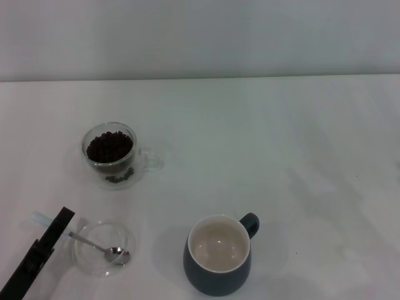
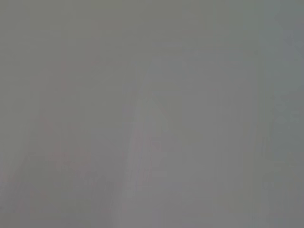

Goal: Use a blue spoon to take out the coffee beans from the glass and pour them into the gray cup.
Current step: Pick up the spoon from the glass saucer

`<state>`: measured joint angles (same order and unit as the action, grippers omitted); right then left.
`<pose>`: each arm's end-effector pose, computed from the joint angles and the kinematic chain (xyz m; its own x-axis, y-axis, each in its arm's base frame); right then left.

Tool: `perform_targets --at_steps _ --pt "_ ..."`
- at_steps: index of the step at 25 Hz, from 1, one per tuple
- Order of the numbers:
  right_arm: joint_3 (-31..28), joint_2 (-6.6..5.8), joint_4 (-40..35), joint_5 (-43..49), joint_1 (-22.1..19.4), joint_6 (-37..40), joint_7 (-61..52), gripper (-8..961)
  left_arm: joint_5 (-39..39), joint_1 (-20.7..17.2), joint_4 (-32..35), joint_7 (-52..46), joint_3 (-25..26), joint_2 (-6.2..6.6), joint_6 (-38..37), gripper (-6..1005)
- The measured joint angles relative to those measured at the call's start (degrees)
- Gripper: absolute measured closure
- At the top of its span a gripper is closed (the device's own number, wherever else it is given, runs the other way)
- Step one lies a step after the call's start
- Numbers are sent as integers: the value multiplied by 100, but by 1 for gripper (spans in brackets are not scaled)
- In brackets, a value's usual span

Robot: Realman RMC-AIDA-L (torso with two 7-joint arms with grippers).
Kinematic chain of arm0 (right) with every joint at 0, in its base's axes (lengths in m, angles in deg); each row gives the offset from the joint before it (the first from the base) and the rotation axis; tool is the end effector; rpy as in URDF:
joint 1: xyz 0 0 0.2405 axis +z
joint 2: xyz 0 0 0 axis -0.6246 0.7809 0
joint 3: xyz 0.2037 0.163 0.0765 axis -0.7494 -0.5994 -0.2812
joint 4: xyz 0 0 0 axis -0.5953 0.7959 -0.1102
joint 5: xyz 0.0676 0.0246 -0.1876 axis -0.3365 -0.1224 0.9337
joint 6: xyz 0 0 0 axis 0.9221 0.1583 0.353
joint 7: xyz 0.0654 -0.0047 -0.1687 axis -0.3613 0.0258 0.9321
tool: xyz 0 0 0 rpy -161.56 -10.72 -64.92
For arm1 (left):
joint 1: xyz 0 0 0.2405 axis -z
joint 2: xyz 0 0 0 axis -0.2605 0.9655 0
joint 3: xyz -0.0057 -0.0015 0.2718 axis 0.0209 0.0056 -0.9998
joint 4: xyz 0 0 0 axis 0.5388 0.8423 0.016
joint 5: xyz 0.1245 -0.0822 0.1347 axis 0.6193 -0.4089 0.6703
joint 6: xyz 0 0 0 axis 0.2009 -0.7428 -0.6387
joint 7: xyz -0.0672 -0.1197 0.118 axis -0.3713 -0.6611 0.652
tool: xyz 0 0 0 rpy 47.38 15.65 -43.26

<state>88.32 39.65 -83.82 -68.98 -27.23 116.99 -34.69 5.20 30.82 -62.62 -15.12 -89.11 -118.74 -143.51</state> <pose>0.3504 0.2393 0.0778 0.6706 0.4098 -0.6184 -0.6071 -0.1758 -0.7749 -0.3466 0.2389 -0.0909 -0.2386 0.4068 0.8818 0.9527 -0.0778 0.2937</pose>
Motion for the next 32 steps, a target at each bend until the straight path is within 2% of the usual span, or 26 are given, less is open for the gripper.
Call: perform_targets --at_steps 21,32 --pt "-9 58 -46 -1 -1 39 131 361 15 132 18 -58 -92 28 102 484" --pt "-9 68 -46 -1 24 44 132 361 1 109 52 -78 -91 35 66 770"
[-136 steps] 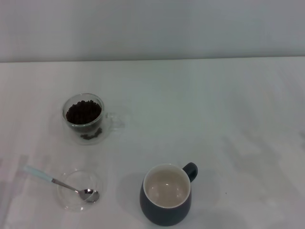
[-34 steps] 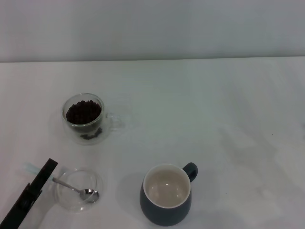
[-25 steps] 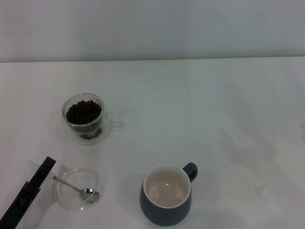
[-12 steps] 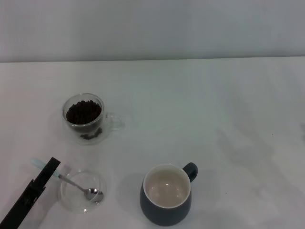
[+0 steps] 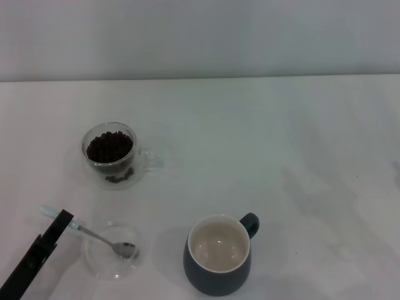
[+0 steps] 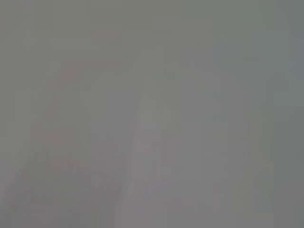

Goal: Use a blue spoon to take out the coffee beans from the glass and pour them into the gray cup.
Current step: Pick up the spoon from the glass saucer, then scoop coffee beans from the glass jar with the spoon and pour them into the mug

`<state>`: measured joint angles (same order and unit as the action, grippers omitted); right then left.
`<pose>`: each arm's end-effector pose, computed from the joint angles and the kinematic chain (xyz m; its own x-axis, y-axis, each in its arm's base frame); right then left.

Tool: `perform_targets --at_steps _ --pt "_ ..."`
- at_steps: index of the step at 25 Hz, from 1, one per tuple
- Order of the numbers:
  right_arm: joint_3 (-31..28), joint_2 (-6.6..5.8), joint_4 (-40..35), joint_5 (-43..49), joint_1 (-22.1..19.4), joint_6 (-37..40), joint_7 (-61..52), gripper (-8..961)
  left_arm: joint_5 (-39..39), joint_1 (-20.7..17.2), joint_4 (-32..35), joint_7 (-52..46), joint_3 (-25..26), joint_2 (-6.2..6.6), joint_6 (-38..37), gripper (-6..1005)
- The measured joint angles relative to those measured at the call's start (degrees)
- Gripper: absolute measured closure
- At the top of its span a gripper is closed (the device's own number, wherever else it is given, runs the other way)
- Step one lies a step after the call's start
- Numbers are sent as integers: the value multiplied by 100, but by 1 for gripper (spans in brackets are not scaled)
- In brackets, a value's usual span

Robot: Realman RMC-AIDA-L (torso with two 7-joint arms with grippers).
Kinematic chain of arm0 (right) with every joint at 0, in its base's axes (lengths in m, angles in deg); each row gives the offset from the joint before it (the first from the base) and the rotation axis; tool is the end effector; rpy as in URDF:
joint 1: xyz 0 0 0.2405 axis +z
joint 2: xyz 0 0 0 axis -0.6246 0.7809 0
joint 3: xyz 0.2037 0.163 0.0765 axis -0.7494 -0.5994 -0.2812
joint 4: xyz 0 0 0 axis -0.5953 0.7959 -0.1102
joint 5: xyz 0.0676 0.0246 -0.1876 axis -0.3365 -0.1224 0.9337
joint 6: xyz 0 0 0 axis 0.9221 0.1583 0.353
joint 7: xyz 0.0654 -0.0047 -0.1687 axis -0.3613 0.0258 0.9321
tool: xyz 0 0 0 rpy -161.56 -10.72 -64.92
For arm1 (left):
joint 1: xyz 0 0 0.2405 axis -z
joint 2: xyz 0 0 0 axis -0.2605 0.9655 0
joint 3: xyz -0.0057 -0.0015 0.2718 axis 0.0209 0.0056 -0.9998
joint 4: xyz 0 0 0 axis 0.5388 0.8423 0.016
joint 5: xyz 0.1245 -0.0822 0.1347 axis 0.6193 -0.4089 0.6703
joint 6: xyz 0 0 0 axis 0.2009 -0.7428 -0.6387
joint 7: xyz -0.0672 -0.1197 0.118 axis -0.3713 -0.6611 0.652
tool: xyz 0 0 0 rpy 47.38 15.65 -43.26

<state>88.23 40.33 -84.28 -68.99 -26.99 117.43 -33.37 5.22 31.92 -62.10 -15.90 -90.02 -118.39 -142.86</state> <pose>0.3450 0.2407 0.0745 0.6687 0.4289 -0.6074 -0.5992 -0.1728 -0.7817 -0.3451 0.2458 -0.0901 -0.2237 0.4253 0.8770 0.9534 -0.0916 0.2876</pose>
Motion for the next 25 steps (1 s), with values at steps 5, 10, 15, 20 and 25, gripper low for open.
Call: perform_targets --at_steps 5,10,15,20,25 --pt "0 15 0 0 2 0 0 361 -7 -20 30 16 10 -7 -19 865" --pt "0 32 0 0 11 0 0 361 -3 9 52 85 -21 11 -247 869" --pt "0 43 0 0 11 19 0 361 4 -87 358 80 -177 24 -676 870" --pt "4 70 -6 8 -24 71 130 361 -11 -260 859 -75 -261 50 -991 871" --pt "47 103 -9 69 -27 77 249 361 -8 -313 1580 -424 -333 72 -1085 872"
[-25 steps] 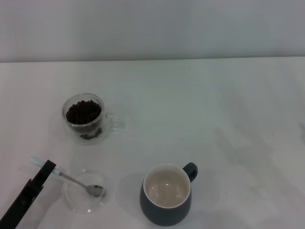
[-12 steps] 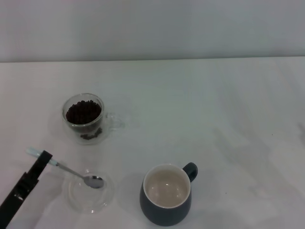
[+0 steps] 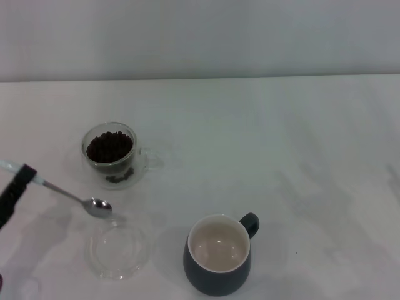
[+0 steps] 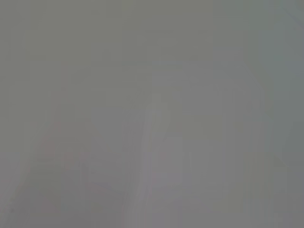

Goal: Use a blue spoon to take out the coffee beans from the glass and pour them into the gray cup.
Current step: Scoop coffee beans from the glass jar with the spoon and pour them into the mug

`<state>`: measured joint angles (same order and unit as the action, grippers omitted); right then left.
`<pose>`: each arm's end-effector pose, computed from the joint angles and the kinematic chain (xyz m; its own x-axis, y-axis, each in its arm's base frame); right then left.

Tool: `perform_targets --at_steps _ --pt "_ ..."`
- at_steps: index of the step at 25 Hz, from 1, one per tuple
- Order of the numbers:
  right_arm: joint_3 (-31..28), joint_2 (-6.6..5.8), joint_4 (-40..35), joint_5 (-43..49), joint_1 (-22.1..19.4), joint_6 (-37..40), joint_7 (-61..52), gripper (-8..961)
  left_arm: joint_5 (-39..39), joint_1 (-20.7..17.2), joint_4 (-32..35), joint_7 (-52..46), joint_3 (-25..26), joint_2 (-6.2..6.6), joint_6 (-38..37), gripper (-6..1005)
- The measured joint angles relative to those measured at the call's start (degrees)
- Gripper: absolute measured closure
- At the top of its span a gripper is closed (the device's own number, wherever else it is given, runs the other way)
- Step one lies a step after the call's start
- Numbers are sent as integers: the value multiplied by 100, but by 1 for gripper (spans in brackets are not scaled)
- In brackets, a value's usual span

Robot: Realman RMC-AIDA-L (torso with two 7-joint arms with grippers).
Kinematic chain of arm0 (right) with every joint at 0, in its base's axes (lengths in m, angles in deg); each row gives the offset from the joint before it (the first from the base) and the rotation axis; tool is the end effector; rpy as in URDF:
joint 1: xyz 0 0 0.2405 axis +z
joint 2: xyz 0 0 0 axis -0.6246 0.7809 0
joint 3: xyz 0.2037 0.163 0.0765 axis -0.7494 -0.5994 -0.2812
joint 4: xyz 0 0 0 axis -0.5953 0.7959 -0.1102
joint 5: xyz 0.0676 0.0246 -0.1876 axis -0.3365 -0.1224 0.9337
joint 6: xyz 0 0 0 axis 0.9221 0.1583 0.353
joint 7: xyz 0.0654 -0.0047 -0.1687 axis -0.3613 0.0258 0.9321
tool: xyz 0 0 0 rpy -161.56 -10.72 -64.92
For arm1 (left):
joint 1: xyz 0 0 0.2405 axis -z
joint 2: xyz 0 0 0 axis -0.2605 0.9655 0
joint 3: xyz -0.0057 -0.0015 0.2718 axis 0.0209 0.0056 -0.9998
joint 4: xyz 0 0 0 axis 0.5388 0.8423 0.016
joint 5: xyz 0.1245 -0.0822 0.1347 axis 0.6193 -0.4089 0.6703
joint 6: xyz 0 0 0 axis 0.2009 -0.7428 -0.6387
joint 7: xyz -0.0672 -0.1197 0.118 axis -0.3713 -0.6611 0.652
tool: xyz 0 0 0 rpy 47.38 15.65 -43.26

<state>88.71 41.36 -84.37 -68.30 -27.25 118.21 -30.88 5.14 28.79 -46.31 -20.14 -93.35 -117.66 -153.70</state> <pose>0.3394 0.2373 0.0655 0.6773 0.4390 -0.5903 -0.5791 -0.1768 -0.7959 -0.3264 0.2617 -0.0292 -0.0838 0.3207 0.9434 0.9011 -0.3797 0.2092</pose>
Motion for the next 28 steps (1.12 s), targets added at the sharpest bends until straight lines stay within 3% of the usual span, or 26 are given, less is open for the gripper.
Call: perform_targets --at_steps 5,10,14,24,28 --pt "48 11 0 14 2 84 -28 361 113 125 613 -369 -85 103 50 873" --pt "203 12 -1 17 3 187 -34 361 303 370 955 -776 -91 296 373 873" --pt "342 10 -19 19 12 292 -22 361 469 580 1031 -1159 -96 455 688 872" --pt "384 10 -52 73 20 304 -15 361 735 889 1425 -1968 -104 622 963 872" --pt "384 6 -53 73 20 304 -14 362 874 1049 1444 -2120 -104 771 1062 872"
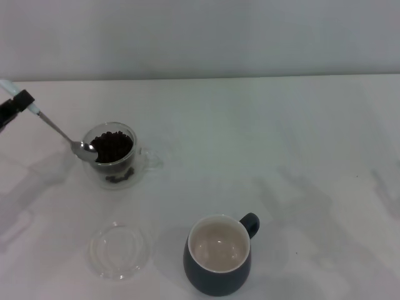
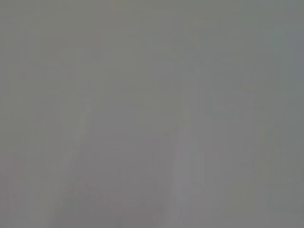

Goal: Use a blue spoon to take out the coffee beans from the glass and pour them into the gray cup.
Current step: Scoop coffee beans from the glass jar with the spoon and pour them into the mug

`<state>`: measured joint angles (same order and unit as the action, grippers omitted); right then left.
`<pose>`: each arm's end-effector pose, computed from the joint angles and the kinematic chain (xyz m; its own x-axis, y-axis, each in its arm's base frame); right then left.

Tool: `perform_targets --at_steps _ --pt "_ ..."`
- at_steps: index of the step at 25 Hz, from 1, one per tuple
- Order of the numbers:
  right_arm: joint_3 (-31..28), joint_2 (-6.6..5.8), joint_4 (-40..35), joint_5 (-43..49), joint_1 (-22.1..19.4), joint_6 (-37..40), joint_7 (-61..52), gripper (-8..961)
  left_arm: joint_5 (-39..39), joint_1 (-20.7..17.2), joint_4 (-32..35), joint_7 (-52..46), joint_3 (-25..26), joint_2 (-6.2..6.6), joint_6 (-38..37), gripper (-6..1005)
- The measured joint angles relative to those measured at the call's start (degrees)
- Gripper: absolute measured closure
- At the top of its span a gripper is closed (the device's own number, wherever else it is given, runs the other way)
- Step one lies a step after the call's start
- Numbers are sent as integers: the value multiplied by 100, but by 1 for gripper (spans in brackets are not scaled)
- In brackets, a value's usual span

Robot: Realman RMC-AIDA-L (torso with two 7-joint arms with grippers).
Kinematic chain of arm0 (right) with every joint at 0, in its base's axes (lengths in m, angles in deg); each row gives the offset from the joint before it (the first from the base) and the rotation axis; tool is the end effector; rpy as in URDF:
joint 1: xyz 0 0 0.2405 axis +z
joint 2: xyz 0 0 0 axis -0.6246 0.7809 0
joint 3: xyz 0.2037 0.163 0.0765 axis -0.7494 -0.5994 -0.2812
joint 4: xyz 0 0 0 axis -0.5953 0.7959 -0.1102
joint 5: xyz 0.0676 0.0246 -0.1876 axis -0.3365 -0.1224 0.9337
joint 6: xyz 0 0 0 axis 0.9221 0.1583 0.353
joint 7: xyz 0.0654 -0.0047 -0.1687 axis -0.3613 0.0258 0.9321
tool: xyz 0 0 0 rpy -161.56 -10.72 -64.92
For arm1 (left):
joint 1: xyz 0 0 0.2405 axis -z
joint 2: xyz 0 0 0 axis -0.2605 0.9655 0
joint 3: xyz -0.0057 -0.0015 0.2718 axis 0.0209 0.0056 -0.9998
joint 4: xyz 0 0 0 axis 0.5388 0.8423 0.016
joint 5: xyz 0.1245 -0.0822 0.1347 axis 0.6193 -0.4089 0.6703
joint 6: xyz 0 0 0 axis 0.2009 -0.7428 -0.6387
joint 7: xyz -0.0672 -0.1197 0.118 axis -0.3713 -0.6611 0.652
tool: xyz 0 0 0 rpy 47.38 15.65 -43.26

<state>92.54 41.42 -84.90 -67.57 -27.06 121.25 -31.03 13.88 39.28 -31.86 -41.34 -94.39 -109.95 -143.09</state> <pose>0.3240 0.2332 0.0576 0.6362 0.4723 -0.6100 -0.5561 -0.2673 -0.7870 -0.3054 0.3602 0.0299 0.0663 0.4699 0.8802 0.8797 -0.4438 0.1706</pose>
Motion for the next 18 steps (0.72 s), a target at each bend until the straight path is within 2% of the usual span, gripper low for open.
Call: perform_targets --at_steps 2,3,4,18 --pt "0 -2 0 0 -4 -9 1 362 50 79 20 -118 0 88 21 872" --pt "0 -3 0 0 -6 -12 -1 362 50 79 20 -118 0 88 21 872" --pt "0 -3 0 0 -7 -14 -6 362 126 167 93 -296 0 159 112 872" --pt "37 -4 4 255 -19 34 -48 362 1034 770 224 -1137 -79 280 1140 872"
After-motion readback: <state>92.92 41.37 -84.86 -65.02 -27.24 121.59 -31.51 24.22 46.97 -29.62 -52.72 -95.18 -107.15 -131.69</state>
